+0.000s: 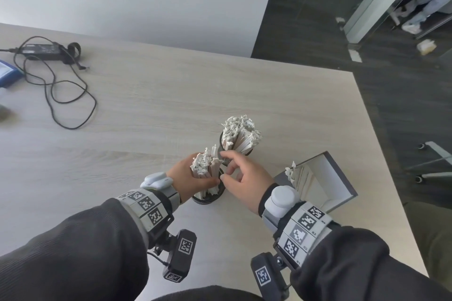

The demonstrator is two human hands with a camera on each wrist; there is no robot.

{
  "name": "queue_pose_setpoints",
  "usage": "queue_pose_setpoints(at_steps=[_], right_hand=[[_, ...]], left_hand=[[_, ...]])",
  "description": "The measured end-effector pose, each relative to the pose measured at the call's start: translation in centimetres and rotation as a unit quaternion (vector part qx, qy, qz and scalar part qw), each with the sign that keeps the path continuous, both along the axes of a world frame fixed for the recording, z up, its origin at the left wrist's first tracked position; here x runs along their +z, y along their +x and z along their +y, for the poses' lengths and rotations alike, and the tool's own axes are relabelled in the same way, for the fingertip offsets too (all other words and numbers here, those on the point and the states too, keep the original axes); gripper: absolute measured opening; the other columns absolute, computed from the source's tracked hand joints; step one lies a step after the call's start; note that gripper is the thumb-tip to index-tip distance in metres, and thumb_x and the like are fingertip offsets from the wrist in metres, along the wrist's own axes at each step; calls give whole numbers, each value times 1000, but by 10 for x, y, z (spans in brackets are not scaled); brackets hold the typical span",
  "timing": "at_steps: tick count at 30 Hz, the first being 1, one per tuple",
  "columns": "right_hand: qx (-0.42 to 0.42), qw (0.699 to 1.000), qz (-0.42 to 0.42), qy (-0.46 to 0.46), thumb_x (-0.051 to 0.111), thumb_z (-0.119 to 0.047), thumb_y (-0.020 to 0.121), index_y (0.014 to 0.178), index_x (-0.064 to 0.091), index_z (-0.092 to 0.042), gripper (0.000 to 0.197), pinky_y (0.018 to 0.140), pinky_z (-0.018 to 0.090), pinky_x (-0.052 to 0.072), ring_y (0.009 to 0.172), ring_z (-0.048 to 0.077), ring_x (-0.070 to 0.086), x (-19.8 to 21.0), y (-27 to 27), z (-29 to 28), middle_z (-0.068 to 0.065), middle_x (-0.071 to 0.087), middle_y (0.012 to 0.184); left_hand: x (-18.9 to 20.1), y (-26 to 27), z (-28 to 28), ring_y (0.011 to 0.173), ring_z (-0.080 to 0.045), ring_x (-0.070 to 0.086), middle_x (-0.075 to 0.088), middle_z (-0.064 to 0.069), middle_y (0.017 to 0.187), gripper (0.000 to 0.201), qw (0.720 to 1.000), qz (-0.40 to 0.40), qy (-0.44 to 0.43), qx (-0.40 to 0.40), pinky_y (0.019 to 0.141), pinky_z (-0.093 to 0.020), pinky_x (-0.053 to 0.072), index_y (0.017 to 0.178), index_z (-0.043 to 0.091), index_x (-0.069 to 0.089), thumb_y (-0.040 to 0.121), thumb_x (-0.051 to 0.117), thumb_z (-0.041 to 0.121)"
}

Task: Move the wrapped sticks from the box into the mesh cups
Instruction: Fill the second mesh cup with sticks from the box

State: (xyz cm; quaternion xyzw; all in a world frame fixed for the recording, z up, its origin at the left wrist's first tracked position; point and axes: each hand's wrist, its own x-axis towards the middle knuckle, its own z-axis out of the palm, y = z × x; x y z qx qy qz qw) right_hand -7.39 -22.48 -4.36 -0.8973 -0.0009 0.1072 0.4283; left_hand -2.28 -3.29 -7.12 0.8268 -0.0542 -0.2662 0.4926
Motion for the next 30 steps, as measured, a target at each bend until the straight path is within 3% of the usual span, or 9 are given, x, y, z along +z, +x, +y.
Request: queue_pose_setpoints(at_steps=[6,8,10,14,17,21,23,27,30], right_hand=[[-75,993,-64,60,63,-27,92,91,69,-25,6,62,23,48,59,10,54,31,-18,-32,-8,62,68],[-124,986,-83,70,58,-32,93,81,66,-21,18,60,30,47,58,20,54,42,-24,-52,3,61,64],[-210,972,-73,78,55,-33,93,75,61,-14,27,58,32,46,53,17,51,42,-24,-79,3,57,57],[-346,935,56,56,52,-30,92,73,61,-16,25,60,38,47,57,21,52,20,-21,-140,-1,60,63],[-293,940,173,-20,50,-23,94,80,64,-22,20,66,36,50,66,21,63,-2,-25,-169,3,69,84],[-141,945,208,-210,51,-29,94,113,66,-33,25,88,32,53,97,21,68,-7,-28,-178,-7,70,110],[-110,953,204,-195,58,-30,90,124,62,-34,35,89,30,52,98,18,67,-6,-25,-172,-12,66,117],[-68,962,180,-193,70,-40,76,121,60,-42,47,84,30,53,91,13,65,-17,-22,-162,-14,58,123],[-58,961,172,-208,72,-39,76,122,59,-40,47,79,25,47,90,13,61,-21,-22,-158,-13,54,119]], left_hand=[[-11,1,-3,79,-6,65,70,8,87,41,997,-10,78,6,66,-24,49,105,27,66,69,85,33],[-12,2,-6,78,-7,64,70,8,87,39,996,-10,85,0,65,-24,48,105,26,66,71,84,31],[-13,4,-8,78,-11,66,70,6,85,35,996,-10,87,5,68,-28,51,101,28,65,71,84,30],[-12,1,-19,72,-10,63,67,8,78,28,995,-22,96,-1,64,-28,49,83,37,57,74,82,28],[-12,0,-22,68,-7,60,65,10,75,27,994,-28,107,-1,58,-24,43,79,36,54,77,80,30],[-13,-1,-23,71,-6,62,66,11,77,25,993,-31,118,-6,60,-24,44,80,37,54,78,79,34],[-13,-1,-24,71,-4,61,65,12,77,24,992,-34,117,-5,59,-23,44,82,37,55,78,79,33],[-15,-1,-23,73,-3,61,66,13,80,27,993,-31,117,3,61,-22,44,99,32,61,78,79,33],[-17,0,-22,76,-7,63,67,12,83,30,992,-27,125,6,68,-27,49,101,33,62,77,79,37]])
